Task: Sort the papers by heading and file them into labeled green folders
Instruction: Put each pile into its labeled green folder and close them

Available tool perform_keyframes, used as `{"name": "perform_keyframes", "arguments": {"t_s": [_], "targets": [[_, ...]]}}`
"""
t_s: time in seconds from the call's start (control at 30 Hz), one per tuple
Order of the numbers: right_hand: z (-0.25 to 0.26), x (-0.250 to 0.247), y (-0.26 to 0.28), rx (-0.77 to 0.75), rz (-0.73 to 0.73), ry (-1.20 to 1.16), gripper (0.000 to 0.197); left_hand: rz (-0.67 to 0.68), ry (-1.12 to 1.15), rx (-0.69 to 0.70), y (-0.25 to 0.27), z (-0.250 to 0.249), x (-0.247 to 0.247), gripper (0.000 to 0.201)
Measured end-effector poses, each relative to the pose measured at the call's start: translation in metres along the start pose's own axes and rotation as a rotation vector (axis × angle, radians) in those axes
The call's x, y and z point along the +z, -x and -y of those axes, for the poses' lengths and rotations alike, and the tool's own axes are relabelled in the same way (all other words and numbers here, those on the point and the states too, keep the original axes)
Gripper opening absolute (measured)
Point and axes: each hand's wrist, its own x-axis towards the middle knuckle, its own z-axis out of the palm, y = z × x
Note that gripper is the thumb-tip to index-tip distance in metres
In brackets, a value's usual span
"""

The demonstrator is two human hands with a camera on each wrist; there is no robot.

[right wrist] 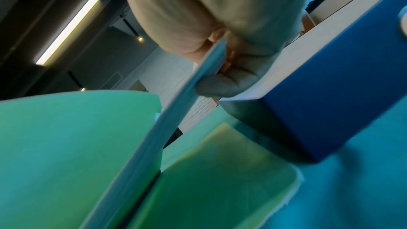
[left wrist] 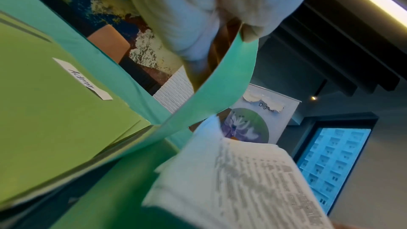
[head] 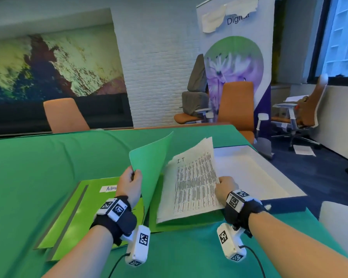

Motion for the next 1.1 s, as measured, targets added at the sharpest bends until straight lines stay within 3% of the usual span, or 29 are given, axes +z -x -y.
{"name": "perform_keyframes", "arguments": {"t_s": [0.27, 0.57, 0.67, 0.73, 0.8, 0.93, 1.1], "targets": [[0.007, 0.021, 0.007, 0.024, 0.039, 0.159, 0.023, 0.053, 0.068, -0.064, 0.001, 0.004, -0.006, 0.022], [0.011, 0.033, 0.002, -0.022, 0.104, -0.093, 0.033, 0.08, 0.084, -0.03, 0.009, -0.003, 0.003, 0.019], [0.004, 0.035, 0.008, 0.046, 0.205, -0.014, 0.011, 0.081, 0.071, -0.024, 0.008, -0.003, 0.004, 0.019], [-0.002, 0.035, 0.006, 0.06, 0.212, 0.083, 0.009, 0.091, 0.068, -0.029, 0.009, -0.003, 0.006, 0.022], [-0.005, 0.036, 0.005, 0.029, 0.186, 0.139, 0.007, 0.103, 0.056, -0.026, 0.01, -0.004, 0.007, 0.022], [0.002, 0.033, 0.012, -0.075, 0.063, 0.156, 0.045, 0.115, 0.054, -0.033, 0.011, -0.004, 0.009, 0.019], [0.02, -0.02, 0.031, -0.209, -0.226, -0.032, 0.041, 0.218, 0.147, -0.092, 0.02, -0.007, 0.021, 0.017]]}}
